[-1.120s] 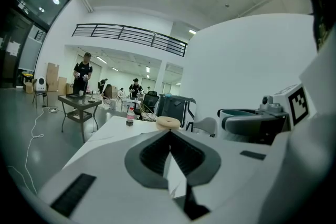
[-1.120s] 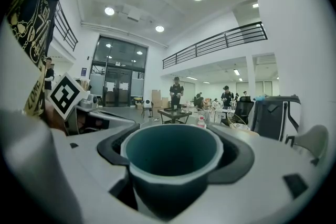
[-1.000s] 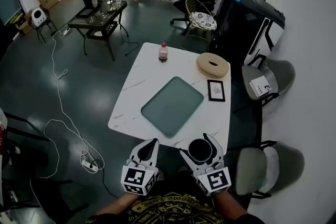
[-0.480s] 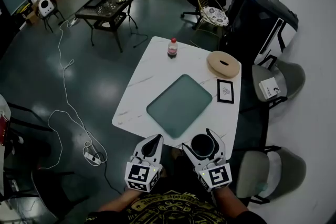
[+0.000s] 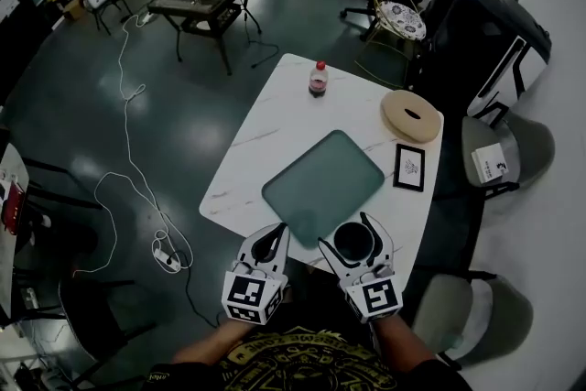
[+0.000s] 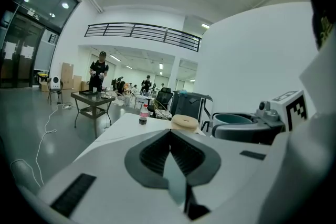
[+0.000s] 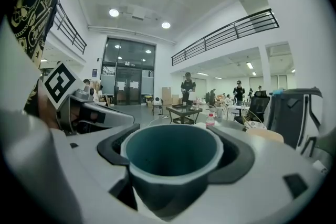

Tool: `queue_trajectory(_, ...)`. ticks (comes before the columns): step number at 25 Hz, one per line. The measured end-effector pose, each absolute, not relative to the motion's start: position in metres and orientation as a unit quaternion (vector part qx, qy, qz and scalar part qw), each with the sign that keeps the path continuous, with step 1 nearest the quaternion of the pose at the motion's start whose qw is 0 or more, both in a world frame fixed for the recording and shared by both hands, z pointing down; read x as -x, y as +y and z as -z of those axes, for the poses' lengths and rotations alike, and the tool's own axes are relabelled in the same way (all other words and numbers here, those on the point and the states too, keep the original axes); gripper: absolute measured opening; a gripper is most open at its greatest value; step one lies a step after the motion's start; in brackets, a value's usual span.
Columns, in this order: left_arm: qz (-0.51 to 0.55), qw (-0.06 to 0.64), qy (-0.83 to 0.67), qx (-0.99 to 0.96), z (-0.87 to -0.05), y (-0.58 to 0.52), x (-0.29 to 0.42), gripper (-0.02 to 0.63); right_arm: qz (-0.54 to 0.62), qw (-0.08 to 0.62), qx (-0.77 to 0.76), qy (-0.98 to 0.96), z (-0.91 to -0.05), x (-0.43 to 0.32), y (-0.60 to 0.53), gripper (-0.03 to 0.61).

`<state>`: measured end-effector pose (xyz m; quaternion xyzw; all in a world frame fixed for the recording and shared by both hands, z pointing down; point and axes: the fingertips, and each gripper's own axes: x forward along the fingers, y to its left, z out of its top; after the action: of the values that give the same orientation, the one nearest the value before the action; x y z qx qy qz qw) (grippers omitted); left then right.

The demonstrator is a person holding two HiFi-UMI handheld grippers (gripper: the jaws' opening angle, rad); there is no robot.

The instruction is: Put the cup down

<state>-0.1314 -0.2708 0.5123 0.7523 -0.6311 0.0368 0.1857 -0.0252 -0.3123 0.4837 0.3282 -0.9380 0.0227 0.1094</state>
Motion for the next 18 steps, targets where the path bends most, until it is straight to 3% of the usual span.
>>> queue_trajectory(18, -0.072, 0.217, -0.671, -0.706, -0.556, -0.339, 0.138, 0.012, -0.025, 0.084, -0.234, -0.968, -0.53, 0.061, -0.393, 0.383)
